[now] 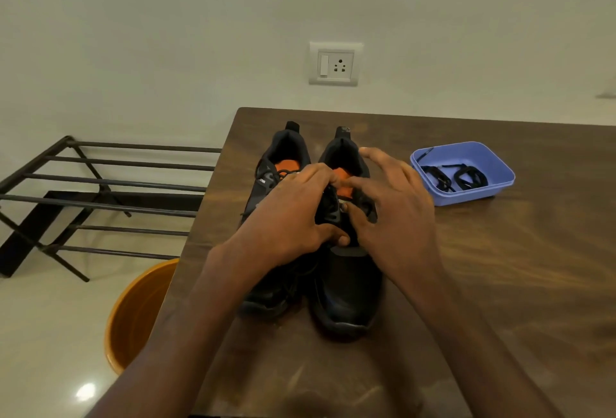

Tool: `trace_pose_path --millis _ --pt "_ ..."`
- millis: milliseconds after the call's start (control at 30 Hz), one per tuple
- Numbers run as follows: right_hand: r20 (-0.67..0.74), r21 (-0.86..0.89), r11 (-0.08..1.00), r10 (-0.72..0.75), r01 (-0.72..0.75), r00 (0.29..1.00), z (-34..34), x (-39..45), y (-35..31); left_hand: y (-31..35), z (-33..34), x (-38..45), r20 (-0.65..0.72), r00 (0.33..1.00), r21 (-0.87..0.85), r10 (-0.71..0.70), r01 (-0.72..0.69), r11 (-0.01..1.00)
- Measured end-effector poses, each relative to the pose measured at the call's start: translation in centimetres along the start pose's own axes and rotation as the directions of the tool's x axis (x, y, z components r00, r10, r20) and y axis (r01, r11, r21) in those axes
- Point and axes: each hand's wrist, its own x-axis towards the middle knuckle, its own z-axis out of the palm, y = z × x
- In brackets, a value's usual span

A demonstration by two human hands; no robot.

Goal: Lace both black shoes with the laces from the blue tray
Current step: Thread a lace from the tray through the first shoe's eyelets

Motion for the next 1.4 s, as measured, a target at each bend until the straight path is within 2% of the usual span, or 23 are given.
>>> trace_pose_path --millis 233,300,367,400,433,467,533,600,667,700,733,800,867,900,933,1000,1067,1133,1200,1233,1300,1367,1400 --pt "0.025 -0.001 0.999 0.035 -0.035 0.999 0.9 -0.1 0.7 0.3 0.0 -0.2 -0.018 1.0 -0.022 -0.014 0.013 1.0" --pt "-0.105 0.064 0.993 0.107 -0.101 0.989 0.6 -0.1 0.8 0.3 -0.1 -0.2 -0.009 1.0 -0.027 -0.021 0.021 0.999" --pt "-0.317 0.234 0.942 0.307 -0.239 0.897 -0.4 -0.3 0.8 0.4 -0.1 -0.2 -0.008 1.0 -0.034 -0.029 0.028 0.999" --pt "-0.402 0.258 0.928 0.357 -0.27 0.843 -0.8 -0.4 0.8 0.4 -0.2 -0.3 -0.011 0.999 -0.036 -0.031 0.031 0.999" --pt "-0.461 0.21 0.94 0.338 -0.269 0.82 -0.9 -0.6 0.8 0.4 -0.2 -0.2 -0.013 0.999 -0.036 -0.03 0.03 0.999" --pt "-0.475 0.137 0.961 0.275 -0.239 0.836 -0.9 -0.7 0.7 0.4 -0.2 -0.2 -0.016 0.999 -0.035 -0.028 0.028 0.999" --pt "-0.375 0.001 0.99 0.134 -0.144 0.917 -0.5 -0.7 0.5 0.4 -0.1 -0.2 -0.022 0.999 -0.032 -0.027 0.026 0.999" --pt "-0.173 -0.096 0.993 0.046 -0.063 0.984 -0.1 -0.5 -0.2 0.4 0.0 -0.2 -0.03 0.999 -0.029 -0.025 0.024 0.999" --pt "0.027 -0.121 0.992 0.03 -0.026 0.999 0.7 -0.4 -0.6 0.3 0.0 -0.2 -0.028 0.999 -0.035 -0.023 0.022 0.999" --pt "0.058 -0.111 0.993 0.034 -0.027 0.998 1.0 -0.4 -0.5 0.2 0.0 -0.2 -0.026 0.999 -0.04 -0.026 0.025 0.999" --pt "0.031 -0.102 0.994 0.046 -0.042 0.998 1.0 -0.5 -0.4 0.2 0.0 -0.2 -0.023 0.999 -0.046 -0.032 0.031 0.998" --pt "-0.162 -0.015 0.988 0.147 -0.151 0.976 0.6 -0.4 0.4 0.3 -0.1 -0.2 -0.019 0.999 -0.056 -0.049 0.047 0.997" --pt "-0.397 0.131 0.955 0.298 -0.267 0.868 -0.6 -0.3 1.2 0.3 -0.1 -0.2 -0.014 0.998 -0.06 -0.053 0.052 0.997" --pt "-0.472 0.128 0.946 0.323 -0.299 0.82 -1.1 -0.3 1.4 0.3 -0.2 -0.2 -0.014 0.998 -0.063 -0.054 0.053 0.997" --pt "-0.502 0.074 0.946 0.309 -0.316 0.807 -1.4 -0.3 1.3 0.3 -0.2 -0.2 -0.017 0.998 -0.064 -0.052 0.051 0.997" --pt "-0.404 -0.075 0.961 0.214 -0.265 0.889 -1.2 -0.4 0.5 0.3 -0.2 -0.2 -0.021 0.998 -0.06 -0.055 0.053 0.997" --pt "-0.193 -0.163 0.977 0.105 -0.137 0.976 -0.4 -0.6 -0.8 0.3 -0.2 -0.2 -0.02 0.999 -0.059 -0.051 0.049 0.997" --pt "0.03 -0.173 0.982 0.084 -0.077 0.996 0.4 -0.5 -1.5 0.3 -0.2 -0.2 -0.024 0.999 -0.066 -0.035 0.033 0.997" --pt "0.106 -0.142 0.985 0.114 -0.099 0.988 0.8 -0.4 -1.5 0.3 -0.2 -0.2 -0.026 0.999 -0.07 -0.033 0.031 0.997" --pt "0.065 -0.122 0.985 0.13 -0.122 0.989 0.8 -0.5 -1.3 0.3 -0.2 -0.3 -0.024 0.999 -0.071 -0.039 0.038 0.997" --pt "-0.169 -0.033 0.979 0.194 -0.202 0.966 0.3 -0.6 -0.6 0.4 -0.3 -0.3 -0.02 0.998 -0.074 -0.055 0.053 0.996" --pt "-0.439 0.109 0.958 0.285 -0.264 0.852 -1.0 -0.4 0.6 0.6 -0.3 -0.3 -0.014 0.998 -0.081 -0.057 0.055 0.995" --pt "-0.511 0.12 0.956 0.291 -0.267 0.809 -1.6 -0.2 1.1 0.5 -0.4 -0.3 -0.015 0.998 -0.084 -0.057 0.055 0.995"
